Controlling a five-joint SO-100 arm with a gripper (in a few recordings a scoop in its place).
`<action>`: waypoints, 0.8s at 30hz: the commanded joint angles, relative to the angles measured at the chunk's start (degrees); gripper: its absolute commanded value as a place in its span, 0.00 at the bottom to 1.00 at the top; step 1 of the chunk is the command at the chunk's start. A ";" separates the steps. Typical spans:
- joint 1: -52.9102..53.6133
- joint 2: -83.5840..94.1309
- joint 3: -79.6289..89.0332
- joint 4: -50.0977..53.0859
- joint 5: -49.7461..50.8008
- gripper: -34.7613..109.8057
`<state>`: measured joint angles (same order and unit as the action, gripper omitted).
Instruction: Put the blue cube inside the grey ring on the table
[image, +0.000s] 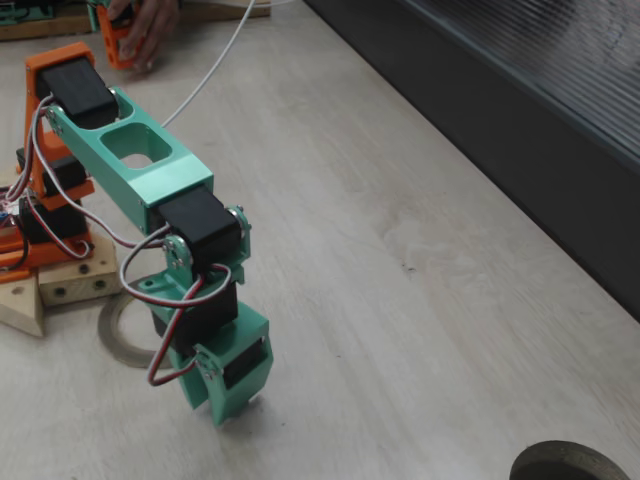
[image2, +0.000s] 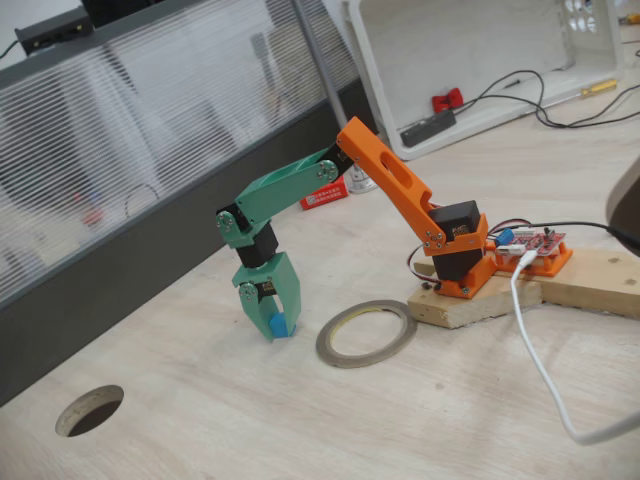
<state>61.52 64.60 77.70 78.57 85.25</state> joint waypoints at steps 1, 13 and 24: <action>0.18 1.76 0.00 -0.09 0.09 0.38; 0.09 1.85 -0.09 -0.09 0.09 0.25; 0.00 5.36 -0.09 -0.09 0.09 0.25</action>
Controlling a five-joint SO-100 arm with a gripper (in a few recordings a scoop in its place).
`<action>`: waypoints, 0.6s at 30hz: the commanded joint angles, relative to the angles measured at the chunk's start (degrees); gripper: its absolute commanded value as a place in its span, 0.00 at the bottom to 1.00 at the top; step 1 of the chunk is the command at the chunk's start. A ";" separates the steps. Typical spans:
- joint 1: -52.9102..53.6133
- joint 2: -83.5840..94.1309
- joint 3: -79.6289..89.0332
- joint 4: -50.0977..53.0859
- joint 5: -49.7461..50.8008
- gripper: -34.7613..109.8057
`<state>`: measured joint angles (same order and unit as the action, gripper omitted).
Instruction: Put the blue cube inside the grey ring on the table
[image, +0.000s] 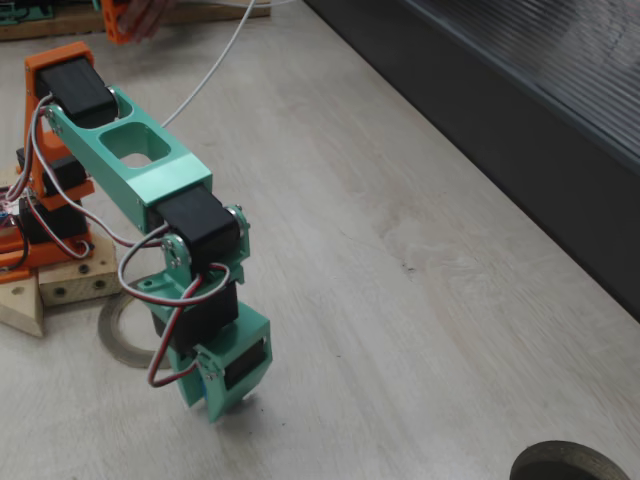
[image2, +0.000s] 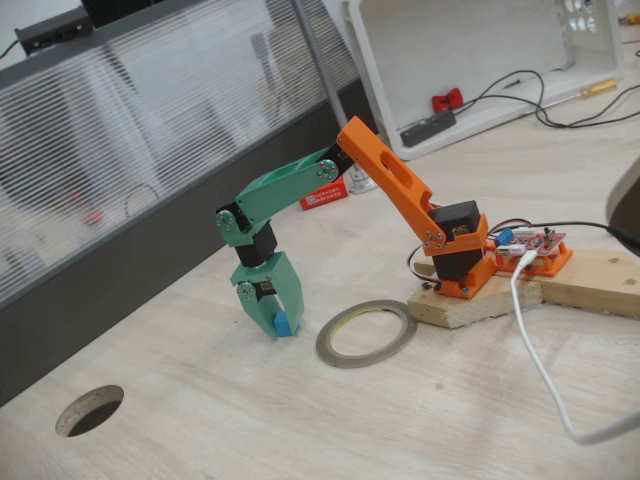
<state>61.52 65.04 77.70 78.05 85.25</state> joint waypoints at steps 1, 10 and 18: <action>0.00 6.68 0.00 0.44 0.09 0.25; -0.09 14.68 0.09 0.53 0.35 0.25; -4.31 26.02 12.57 0.53 0.44 0.25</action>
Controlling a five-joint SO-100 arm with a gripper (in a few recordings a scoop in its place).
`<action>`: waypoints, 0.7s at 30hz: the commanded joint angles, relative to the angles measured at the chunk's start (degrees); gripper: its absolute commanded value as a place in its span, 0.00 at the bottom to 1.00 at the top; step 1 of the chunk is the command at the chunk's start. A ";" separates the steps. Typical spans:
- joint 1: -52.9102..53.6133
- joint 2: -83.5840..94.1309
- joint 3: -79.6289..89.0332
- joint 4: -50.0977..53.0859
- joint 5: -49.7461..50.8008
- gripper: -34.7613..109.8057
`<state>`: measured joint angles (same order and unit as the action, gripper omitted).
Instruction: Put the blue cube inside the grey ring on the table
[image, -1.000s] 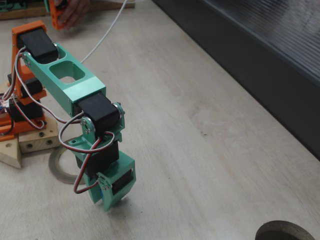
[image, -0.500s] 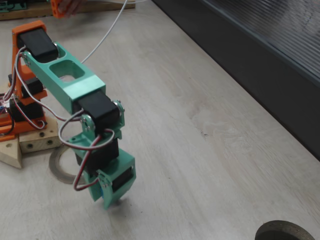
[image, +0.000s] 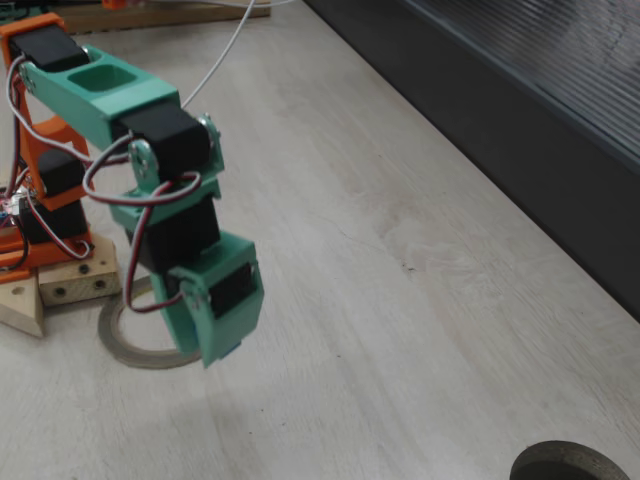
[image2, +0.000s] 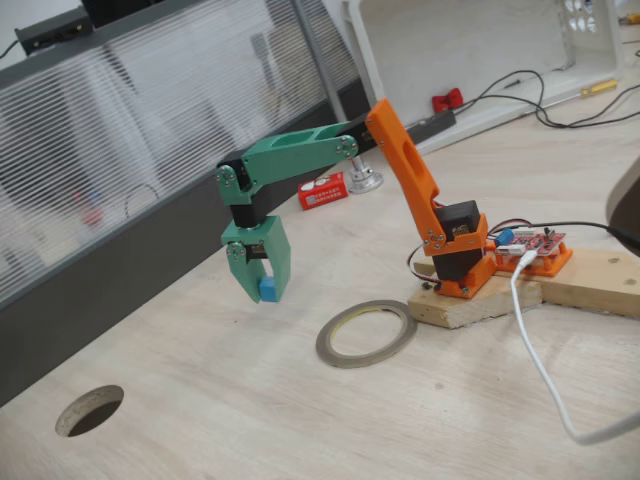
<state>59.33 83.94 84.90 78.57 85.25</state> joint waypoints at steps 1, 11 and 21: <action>-3.34 9.05 7.91 -0.09 0.26 0.25; -13.36 24.17 25.40 -0.09 0.44 0.25; -17.67 37.18 43.51 -0.09 0.09 0.25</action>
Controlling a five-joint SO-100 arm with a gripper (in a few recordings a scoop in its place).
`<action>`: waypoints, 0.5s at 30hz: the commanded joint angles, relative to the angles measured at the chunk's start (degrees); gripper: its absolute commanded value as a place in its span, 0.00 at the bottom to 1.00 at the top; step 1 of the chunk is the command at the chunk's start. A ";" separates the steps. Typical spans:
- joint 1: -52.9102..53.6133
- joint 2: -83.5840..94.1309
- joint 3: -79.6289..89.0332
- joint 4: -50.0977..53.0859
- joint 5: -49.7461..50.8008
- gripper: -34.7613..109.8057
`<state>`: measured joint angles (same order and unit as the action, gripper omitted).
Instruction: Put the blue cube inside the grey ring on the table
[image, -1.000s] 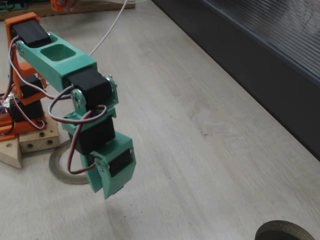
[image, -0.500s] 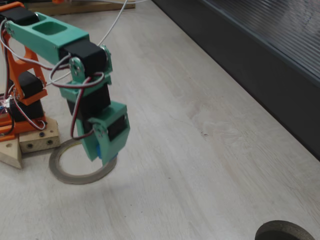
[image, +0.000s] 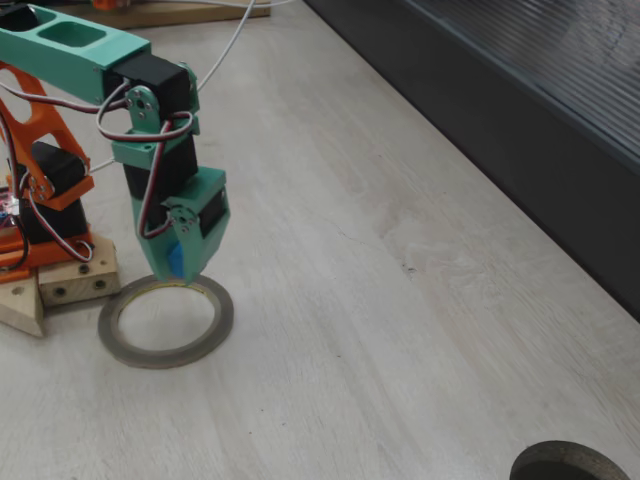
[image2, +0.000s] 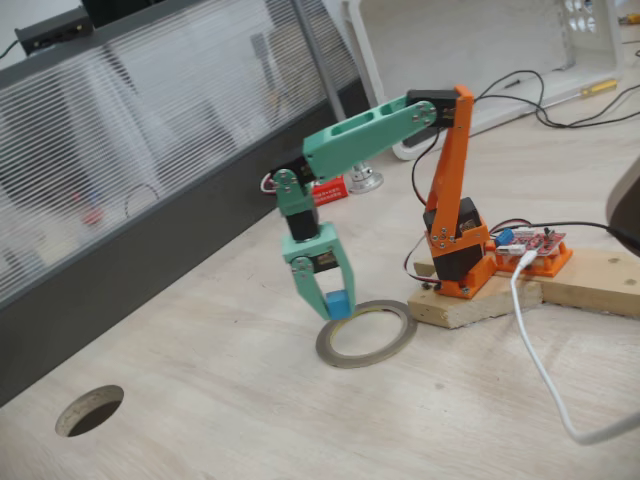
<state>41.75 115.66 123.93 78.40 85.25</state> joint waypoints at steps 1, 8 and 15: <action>-0.09 6.59 6.06 0.09 0.26 0.25; -0.09 10.63 14.24 0.09 0.35 0.25; 0.26 10.46 17.40 -0.62 0.26 0.25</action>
<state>41.31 124.72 140.54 77.52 85.25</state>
